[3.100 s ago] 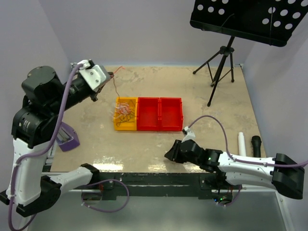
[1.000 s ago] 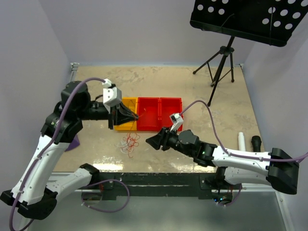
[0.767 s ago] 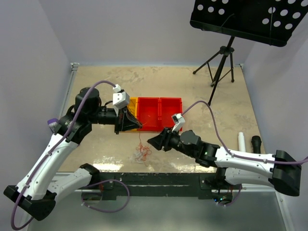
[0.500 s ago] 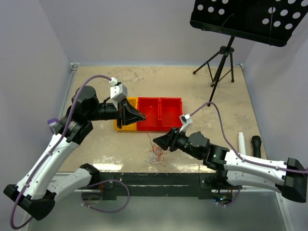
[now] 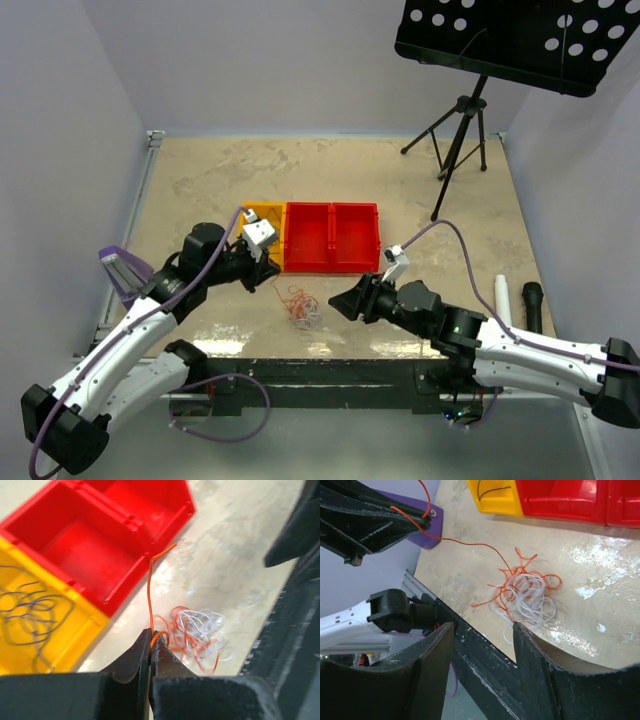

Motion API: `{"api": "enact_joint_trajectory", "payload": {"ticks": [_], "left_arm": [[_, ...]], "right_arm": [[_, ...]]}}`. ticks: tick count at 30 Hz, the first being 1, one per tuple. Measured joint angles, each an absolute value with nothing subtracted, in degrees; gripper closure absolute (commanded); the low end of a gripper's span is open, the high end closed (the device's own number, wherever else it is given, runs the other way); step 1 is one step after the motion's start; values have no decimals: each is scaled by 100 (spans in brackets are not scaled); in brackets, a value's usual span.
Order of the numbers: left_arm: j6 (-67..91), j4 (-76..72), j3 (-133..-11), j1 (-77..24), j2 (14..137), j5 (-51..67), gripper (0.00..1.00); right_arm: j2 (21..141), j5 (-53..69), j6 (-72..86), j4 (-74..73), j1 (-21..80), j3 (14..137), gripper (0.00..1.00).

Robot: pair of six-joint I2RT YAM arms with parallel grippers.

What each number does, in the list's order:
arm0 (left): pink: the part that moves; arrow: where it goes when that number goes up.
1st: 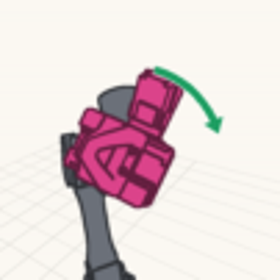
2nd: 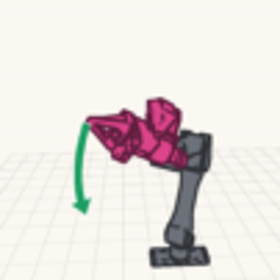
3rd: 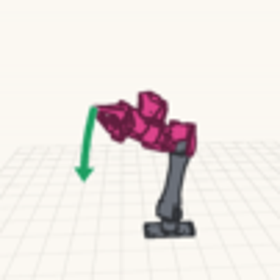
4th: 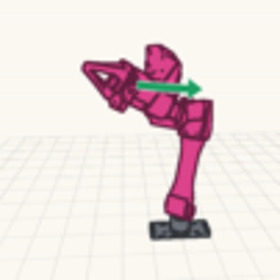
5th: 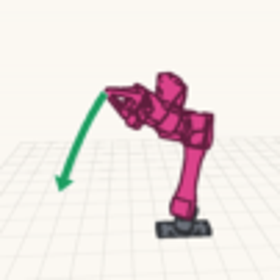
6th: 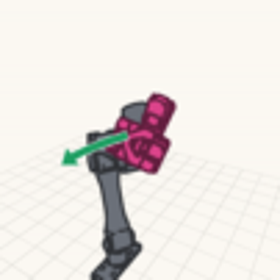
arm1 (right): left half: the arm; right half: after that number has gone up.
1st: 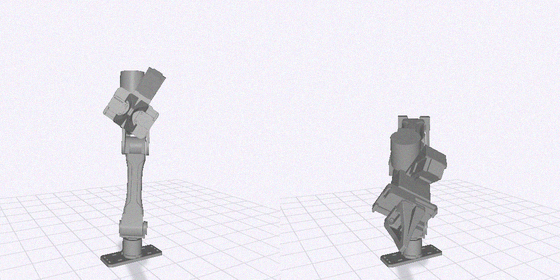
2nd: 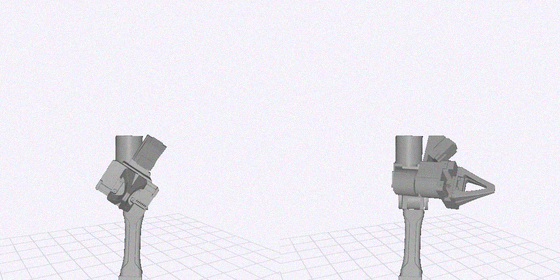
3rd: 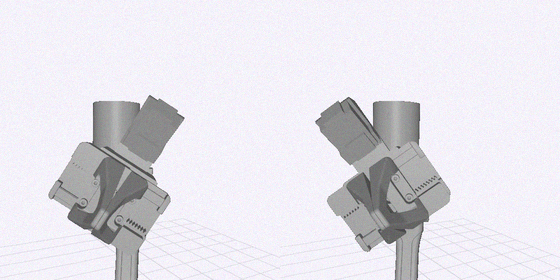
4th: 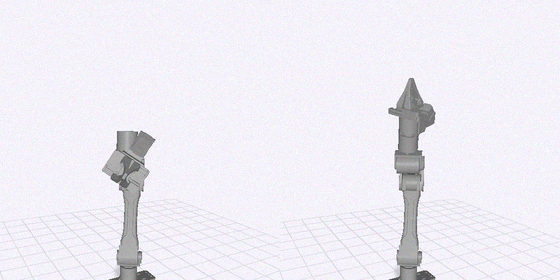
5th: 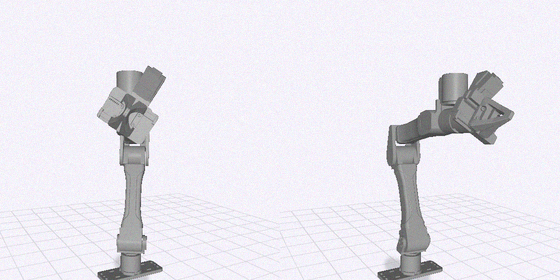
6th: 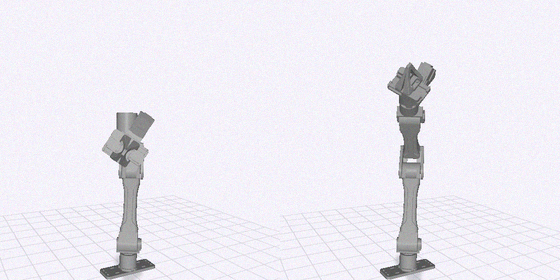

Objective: Untangle the cables

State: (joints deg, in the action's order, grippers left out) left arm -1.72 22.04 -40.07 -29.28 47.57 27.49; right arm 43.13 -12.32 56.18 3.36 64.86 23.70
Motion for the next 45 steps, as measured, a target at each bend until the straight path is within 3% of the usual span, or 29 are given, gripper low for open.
{"api": "enact_joint_trajectory", "payload": {"ticks": [9,24,36,40,45], "left_arm": [[-1024,2519,-3964,-2851,4554,1448,100],[-1162,2794,-3966,-2840,4829,1481,100],[-1168,2842,-4003,-2840,4838,1651,100],[-1175,2856,-4040,-2840,4840,1728,100],[-1181,2891,-4082,-2840,4838,1833,100]], "right_arm": [[4831,-1247,5594,82,6497,2370,53],[7098,-1090,5452,1181,7083,2530,55],[7985,-1302,5256,1721,7126,2969,56],[8237,-1406,5177,1804,7140,3105,64],[8318,-1540,5135,1804,7196,3127,90]]}}
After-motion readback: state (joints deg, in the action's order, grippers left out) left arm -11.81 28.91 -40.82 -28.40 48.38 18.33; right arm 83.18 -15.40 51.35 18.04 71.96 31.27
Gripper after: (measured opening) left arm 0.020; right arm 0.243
